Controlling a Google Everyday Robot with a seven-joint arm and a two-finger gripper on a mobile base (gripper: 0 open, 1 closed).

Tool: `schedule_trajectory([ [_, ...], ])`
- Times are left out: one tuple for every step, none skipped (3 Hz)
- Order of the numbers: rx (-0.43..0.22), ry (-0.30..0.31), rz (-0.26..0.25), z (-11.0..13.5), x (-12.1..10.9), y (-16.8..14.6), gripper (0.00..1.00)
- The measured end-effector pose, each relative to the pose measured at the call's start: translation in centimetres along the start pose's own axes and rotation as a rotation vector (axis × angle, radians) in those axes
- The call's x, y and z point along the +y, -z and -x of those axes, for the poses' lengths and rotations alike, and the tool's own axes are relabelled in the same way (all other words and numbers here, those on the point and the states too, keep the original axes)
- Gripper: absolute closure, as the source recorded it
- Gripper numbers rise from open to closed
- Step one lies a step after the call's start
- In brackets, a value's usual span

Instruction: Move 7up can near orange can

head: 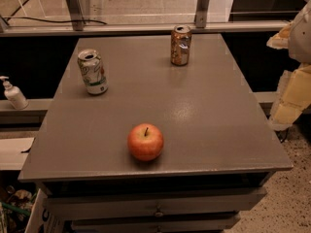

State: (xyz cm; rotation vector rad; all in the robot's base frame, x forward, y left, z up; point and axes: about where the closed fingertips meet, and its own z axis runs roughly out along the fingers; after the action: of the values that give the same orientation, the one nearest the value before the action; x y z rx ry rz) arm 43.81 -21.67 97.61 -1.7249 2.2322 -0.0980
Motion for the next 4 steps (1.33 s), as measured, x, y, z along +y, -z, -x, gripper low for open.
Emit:
schedule_trajectory([
  [-0.011, -0.002, 0.003, 0.1, 0.0, -0.2, 0.00],
  [-0.011, -0.002, 0.003, 0.1, 0.0, -0.2, 0.00],
  [-0.079, -0.023, 0.000, 0.3, 0.4, -1.3, 0.00],
  [-0.215, -0.060, 0.004, 1.6, 0.2, -3.5, 0.00],
])
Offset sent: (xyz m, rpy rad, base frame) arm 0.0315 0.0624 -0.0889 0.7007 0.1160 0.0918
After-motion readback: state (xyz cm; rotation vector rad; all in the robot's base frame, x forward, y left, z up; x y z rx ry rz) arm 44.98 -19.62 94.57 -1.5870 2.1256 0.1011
